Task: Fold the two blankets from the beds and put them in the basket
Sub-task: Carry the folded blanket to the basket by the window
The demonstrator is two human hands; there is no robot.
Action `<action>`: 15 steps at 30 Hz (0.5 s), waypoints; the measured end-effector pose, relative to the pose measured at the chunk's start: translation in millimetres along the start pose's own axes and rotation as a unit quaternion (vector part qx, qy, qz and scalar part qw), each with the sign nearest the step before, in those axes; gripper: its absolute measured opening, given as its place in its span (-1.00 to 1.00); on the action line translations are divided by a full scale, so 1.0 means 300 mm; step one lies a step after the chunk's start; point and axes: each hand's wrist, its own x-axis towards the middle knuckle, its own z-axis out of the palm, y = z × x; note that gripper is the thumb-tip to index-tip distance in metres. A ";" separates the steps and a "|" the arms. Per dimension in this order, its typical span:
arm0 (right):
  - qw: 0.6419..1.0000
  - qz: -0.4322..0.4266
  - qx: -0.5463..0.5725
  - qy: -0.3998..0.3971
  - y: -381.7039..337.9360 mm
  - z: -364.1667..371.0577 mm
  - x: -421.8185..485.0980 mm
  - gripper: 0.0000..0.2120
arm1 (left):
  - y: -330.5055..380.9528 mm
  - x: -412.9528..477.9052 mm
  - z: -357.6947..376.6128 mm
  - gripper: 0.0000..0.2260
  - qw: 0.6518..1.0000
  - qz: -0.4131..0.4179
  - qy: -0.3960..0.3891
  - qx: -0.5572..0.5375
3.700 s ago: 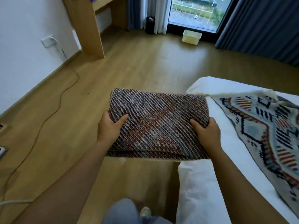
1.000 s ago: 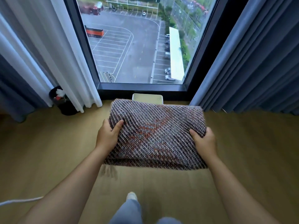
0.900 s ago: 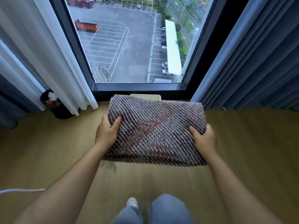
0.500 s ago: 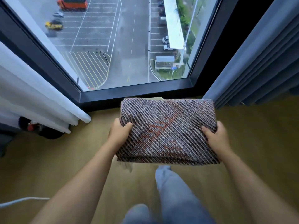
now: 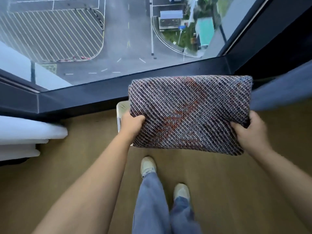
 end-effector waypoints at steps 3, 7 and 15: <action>0.999 -0.014 -0.037 -0.009 0.087 0.223 0.157 -0.83 | -0.145 0.255 0.064 -0.84 0.999 -0.031 0.003 -0.008; 0.993 -0.023 -0.102 -0.046 0.201 0.550 0.303 -0.87 | -0.378 0.494 0.077 -0.89 0.998 -0.049 0.030 0.036; 0.965 -0.085 -0.234 -0.088 0.298 0.954 0.395 -0.91 | -0.646 0.707 0.052 -0.76 0.962 -0.016 0.069 0.262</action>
